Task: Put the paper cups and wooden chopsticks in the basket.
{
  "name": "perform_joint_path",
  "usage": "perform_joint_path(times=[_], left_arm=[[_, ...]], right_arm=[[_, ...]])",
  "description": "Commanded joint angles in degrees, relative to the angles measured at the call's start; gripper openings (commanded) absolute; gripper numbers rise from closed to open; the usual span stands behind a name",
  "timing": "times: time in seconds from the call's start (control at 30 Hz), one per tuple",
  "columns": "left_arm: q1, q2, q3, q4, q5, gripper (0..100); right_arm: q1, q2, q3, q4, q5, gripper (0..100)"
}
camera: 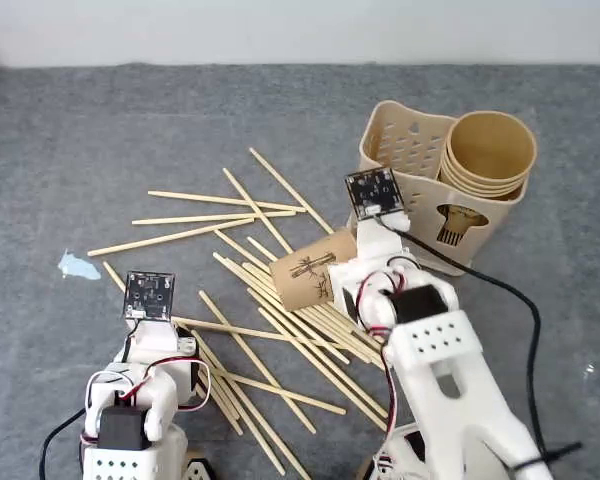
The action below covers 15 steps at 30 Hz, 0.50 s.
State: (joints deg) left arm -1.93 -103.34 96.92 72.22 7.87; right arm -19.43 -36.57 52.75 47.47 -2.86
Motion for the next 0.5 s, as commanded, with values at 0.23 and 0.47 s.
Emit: perform_joint_path(times=[0.23,0.47], left_arm=[[0.18,-0.97,-0.48,0.18,0.62,1],[0.18,-0.97,-0.48,0.18,0.62,1]], right_arm=[[-3.03,8.04,-6.68,1.01,-0.53,14.4],[-9.27,7.96,-12.57,8.66,-0.44,10.4]])
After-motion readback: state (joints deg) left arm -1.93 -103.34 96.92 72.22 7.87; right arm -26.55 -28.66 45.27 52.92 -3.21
